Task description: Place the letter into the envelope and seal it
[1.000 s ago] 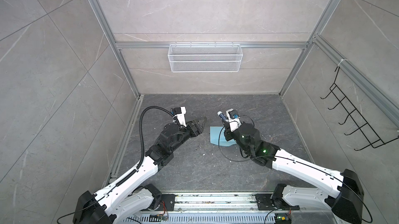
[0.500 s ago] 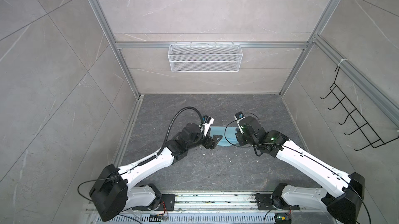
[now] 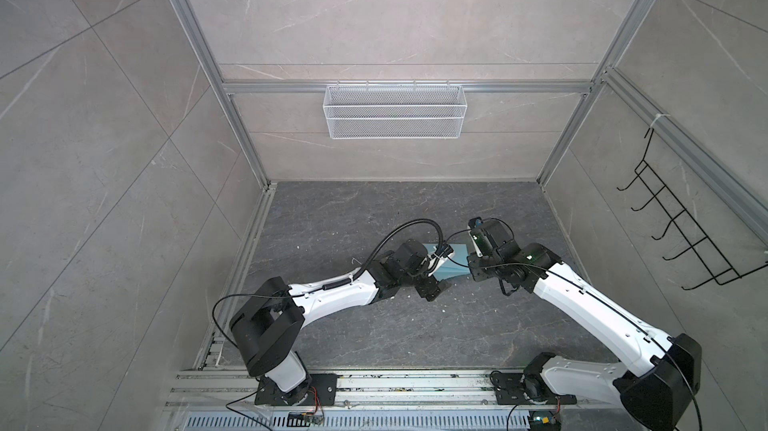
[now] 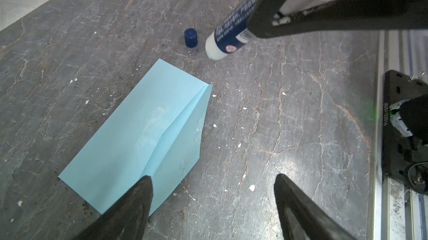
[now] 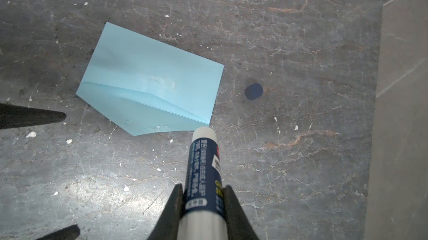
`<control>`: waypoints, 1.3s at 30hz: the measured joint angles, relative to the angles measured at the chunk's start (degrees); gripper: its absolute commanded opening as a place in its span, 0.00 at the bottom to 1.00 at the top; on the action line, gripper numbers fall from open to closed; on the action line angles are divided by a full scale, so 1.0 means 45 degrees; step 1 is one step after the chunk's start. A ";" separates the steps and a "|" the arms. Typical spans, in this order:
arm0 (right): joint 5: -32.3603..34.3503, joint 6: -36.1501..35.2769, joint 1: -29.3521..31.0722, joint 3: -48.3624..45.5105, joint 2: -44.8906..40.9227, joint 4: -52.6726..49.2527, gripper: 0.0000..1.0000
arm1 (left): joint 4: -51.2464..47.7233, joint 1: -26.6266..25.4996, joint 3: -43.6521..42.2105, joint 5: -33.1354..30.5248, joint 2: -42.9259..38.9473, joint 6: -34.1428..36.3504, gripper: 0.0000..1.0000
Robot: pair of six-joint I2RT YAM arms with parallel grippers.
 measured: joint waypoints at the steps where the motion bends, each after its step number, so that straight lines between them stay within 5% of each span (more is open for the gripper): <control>1: -0.0024 0.0092 -0.0199 -0.0097 -0.0058 0.0034 0.00 | -0.0403 -0.0015 0.0437 -0.0083 0.0228 0.0214 0.80; 14: -0.1214 0.0937 -0.3254 -0.1331 -0.1428 0.0525 0.00 | -0.3172 -0.0170 0.2919 -0.0622 0.2929 0.1627 0.73; 26: -0.2195 0.1073 -0.3764 -0.1637 -0.1904 0.1010 0.00 | -0.3152 -0.0782 0.3361 -0.2565 0.4498 0.2171 0.59; 32: -0.2375 0.1073 -0.3784 -0.1661 -0.2322 0.1093 0.00 | -0.2681 -0.1035 0.3400 -0.3910 0.5032 0.2331 0.34; 37: -0.2565 0.1069 -0.3798 -0.1661 -0.2555 0.1098 0.00 | -0.2506 -0.1049 0.3400 -0.4313 0.5236 0.2288 0.04; 39: -0.2696 0.1078 -0.3798 -0.1734 -0.2686 0.1137 0.00 | -0.2419 -0.1049 0.3415 -0.4386 0.5231 0.2215 0.00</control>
